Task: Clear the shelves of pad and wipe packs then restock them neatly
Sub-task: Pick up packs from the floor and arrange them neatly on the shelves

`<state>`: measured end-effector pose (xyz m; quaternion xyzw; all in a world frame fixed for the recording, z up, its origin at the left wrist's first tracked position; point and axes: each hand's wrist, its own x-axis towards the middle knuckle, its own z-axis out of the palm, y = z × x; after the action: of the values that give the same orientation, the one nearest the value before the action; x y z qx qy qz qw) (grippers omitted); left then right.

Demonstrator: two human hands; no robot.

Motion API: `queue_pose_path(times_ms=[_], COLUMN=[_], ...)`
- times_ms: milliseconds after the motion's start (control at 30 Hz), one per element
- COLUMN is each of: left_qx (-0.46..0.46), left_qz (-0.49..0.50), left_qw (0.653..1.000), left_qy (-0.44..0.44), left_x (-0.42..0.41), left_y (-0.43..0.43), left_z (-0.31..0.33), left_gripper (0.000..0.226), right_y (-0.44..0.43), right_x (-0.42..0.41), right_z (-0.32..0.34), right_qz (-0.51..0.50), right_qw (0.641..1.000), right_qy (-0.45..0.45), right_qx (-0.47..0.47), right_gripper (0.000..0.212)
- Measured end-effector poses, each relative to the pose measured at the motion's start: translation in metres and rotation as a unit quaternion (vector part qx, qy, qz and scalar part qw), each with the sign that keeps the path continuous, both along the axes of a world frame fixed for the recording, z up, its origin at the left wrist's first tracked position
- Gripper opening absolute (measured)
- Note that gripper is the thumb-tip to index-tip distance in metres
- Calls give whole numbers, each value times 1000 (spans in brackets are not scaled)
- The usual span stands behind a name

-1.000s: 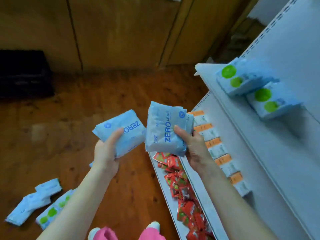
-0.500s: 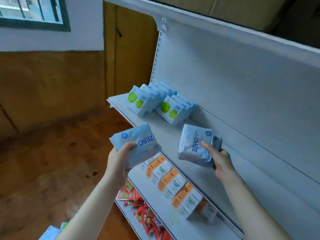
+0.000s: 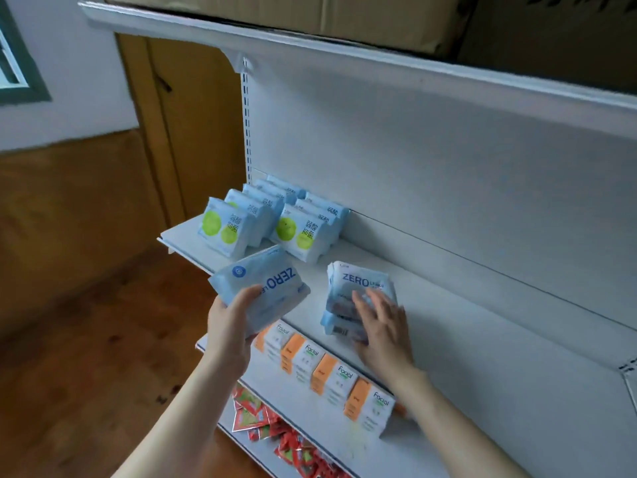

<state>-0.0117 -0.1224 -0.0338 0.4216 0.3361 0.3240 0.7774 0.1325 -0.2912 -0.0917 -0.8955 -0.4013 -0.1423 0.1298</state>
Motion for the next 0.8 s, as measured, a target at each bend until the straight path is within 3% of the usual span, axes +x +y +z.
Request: queue_pose_path(times_ms=[100,133,200,267,333,367,433,500,567,600,700,800], left_qx=[105,158,279,402,531,606,722,753,746,726,590,349], left_qz=[-39,-54,-78,-77,-86,-98,-114,-139,-171,-190,-217,-251], left_qw=[993,986,957,912,842,789,683,643,644,661,778,902], left_qy=[-25,-27,-2,28,25,11,-11,-13,-20,-21,1,39], left_x=[8,10,16,23,27,29,33,32,26,20,8,10], left_y=[16,20,24,24,29,34,47,56,66,69,77,85], left_z=[0,2,7,8,7,4,-8,-13,-16,-15,-9,-2], left_gripper=[48,53,49,43,43,45,53,54,58,66,81,84], right_y=[8,11,24,41,60,67,79,88,92,93,94,95], right_x=[-9,-12,-20,-28,-31,-32,-33,-34,-34,-33,-31,-34], right_z=[18,27,48,71,86,92,97,96,94,92,91,95], right_qz=[-61,-60,-67,-93,-94,-96,-91,-102,-113,-113,-102,-73], right_qw=[990,987,953,853,709,657,605,597,592,591,588,607], right_qy=[125,149,192,357,554,613,664,651,629,619,604,616], right_qx=[-13,34,226,368,426,428,430,458,491,504,528,497], right_gripper=[68,55,28,13,28,40,53,33,9,4,10,12])
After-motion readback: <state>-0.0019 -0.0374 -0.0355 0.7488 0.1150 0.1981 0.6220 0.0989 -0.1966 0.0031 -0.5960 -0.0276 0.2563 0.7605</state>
